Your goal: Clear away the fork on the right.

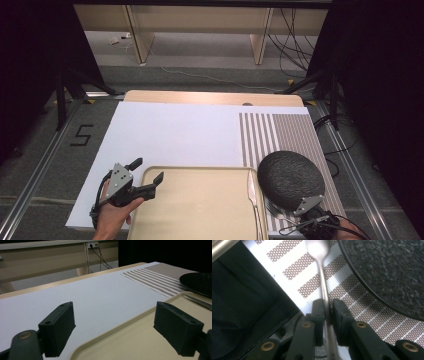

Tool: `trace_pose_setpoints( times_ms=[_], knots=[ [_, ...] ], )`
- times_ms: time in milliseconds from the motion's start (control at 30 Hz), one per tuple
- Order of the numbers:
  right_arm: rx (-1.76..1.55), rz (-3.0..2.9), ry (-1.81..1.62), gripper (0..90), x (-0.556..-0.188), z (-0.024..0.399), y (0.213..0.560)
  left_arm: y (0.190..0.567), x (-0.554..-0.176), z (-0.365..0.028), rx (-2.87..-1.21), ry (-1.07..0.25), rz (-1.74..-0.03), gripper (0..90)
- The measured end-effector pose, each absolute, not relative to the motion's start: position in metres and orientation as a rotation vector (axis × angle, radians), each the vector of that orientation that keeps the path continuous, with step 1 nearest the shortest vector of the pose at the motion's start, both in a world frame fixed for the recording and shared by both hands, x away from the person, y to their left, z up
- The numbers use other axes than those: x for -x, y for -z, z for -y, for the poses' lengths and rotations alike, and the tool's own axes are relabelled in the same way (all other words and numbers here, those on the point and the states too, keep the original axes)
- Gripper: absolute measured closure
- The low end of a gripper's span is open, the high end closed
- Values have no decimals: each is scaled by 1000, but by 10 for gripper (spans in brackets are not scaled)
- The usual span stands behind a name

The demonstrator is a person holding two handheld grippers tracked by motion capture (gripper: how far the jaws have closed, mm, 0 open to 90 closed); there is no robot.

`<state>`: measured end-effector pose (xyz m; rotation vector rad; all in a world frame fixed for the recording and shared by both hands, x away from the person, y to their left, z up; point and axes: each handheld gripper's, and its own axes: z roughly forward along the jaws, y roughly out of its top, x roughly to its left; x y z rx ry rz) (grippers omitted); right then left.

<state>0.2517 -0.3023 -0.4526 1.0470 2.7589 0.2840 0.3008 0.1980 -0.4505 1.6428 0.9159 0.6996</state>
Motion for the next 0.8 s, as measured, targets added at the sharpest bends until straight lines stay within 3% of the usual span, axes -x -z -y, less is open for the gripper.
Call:
trace_pose_setpoints(
  times_ms=[800],
  knots=[
    [-888,-2794,-318,840,-247,290,442,449,-300,-199,-1641,-706,-921,167]
  ],
)
